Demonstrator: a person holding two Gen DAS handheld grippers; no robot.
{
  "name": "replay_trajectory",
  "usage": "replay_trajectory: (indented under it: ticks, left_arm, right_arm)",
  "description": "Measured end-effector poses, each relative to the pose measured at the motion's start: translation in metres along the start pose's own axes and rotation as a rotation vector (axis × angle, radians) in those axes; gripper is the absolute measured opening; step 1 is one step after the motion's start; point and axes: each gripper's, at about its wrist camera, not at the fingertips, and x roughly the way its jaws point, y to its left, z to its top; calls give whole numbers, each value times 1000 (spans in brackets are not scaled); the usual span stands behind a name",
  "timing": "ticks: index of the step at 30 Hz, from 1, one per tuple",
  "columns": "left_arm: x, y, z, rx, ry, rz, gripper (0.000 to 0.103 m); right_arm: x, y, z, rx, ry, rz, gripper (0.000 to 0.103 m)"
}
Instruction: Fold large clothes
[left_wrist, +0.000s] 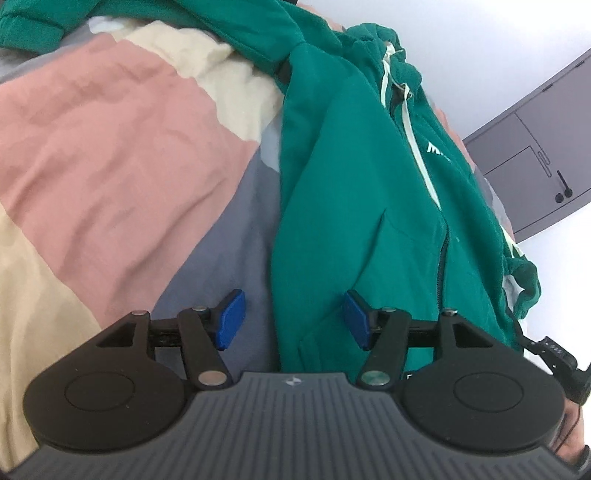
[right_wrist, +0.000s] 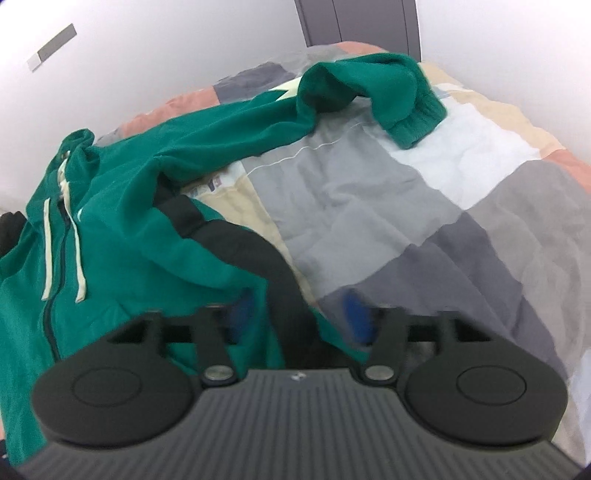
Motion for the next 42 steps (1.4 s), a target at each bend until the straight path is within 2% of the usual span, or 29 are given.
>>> replay_trajectory:
  ticks: [3,6,9,12,14,15,16,17,18,19,23,29,31,33,38,40,42]
  left_arm:
    - [2,-4,-3,21,8,12,65]
    - [3,-9,-6,45,16,2,66]
    - [8,-15,-11,65,40,-29,66]
    - [14,-20,-15,81,53,-25,61]
    - [15,-24,-18,101,47,-16,39]
    - [15,-26,-19,116,47,-8,36]
    - [12,-28,-20,133,44,1,25]
    - [7,-29,-18,133,32,-10,21]
    - [0,-28,-15,117,25,-30,13]
    - [-8,-26,-12,101,18,-61,11]
    - [-57,-22,8,58,-30,-166,10]
    - [-128,-13,43,17,-84,-204,9]
    - [-142,-9,48,28,-94,-178,9]
    - [-146,-3,45,56,-77,-117,9]
    - [-120,9,23,110,37,53,10]
    - [-108,8,13,132,53,84,10]
    - [-106,6,10,152,52,99,11]
  right_arm:
    - [-1,-11,0,70,17,49,67]
    - [5,-10,1,77,33,46,67]
    - [21,0,-5,12,115,73,69]
    - [32,19,-12,-131,157,24,68]
    - [32,24,-13,-150,166,32,50]
    - [30,26,-13,-142,172,43,31]
    - [24,28,-12,-133,157,47,23]
    - [14,29,-10,-115,122,57,19]
    - [2,30,-7,-88,89,90,16]
    - [-8,32,-4,-63,72,122,15]
    - [-45,38,8,3,60,258,13]
    - [-103,57,21,3,84,421,13]
    - [-112,62,17,-6,121,428,13]
    - [-117,66,7,-46,157,403,13]
    - [-102,67,-30,-113,275,283,13]
    - [-91,70,-41,-126,305,235,14]
    - [-90,71,-45,-120,320,225,15]
